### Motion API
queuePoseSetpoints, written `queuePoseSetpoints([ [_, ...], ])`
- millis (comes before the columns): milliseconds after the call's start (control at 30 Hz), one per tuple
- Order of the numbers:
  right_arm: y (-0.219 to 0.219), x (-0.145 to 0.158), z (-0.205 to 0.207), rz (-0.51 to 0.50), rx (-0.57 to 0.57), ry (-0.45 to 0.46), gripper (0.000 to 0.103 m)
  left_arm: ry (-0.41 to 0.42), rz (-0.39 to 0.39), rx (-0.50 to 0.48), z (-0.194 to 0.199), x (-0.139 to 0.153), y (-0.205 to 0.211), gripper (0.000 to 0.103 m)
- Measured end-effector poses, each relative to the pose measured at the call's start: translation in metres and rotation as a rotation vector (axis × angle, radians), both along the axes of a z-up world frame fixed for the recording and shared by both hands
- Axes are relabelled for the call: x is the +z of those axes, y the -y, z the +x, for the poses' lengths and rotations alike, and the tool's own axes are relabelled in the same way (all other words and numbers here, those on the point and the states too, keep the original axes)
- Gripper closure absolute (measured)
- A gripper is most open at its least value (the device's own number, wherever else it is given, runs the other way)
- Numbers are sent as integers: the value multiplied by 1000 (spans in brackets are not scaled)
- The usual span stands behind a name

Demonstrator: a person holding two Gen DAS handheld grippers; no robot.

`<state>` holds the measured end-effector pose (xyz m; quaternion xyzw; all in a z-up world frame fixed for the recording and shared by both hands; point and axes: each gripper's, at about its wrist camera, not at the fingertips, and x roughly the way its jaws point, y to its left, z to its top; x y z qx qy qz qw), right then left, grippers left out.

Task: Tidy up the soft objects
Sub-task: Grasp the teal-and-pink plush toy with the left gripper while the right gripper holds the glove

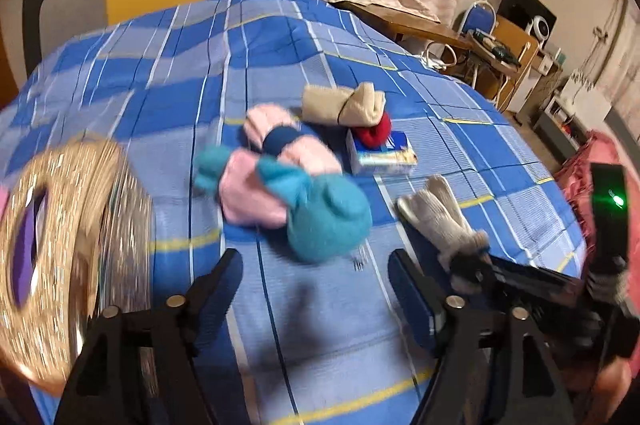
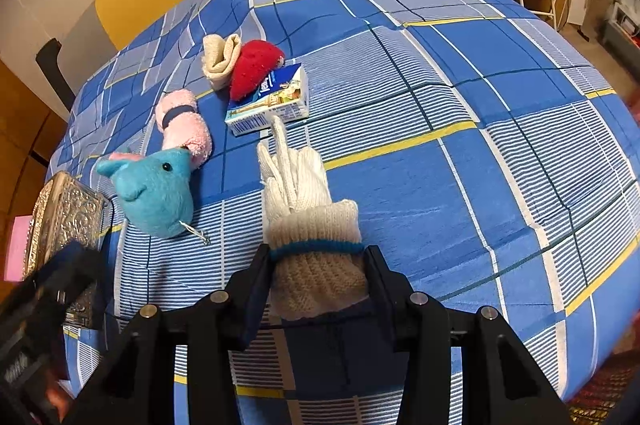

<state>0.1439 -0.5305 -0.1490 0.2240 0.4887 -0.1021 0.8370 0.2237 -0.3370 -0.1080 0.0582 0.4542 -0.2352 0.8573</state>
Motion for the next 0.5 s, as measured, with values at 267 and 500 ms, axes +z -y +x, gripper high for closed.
queuePoseSetpoints([
  [267,-1,-1,3,13,5,1,56,2,54,4,38,-19,27,24],
  [500,-3,-3,4,14,11,-4,56,-16,-19,-45,31,-32,20,61],
])
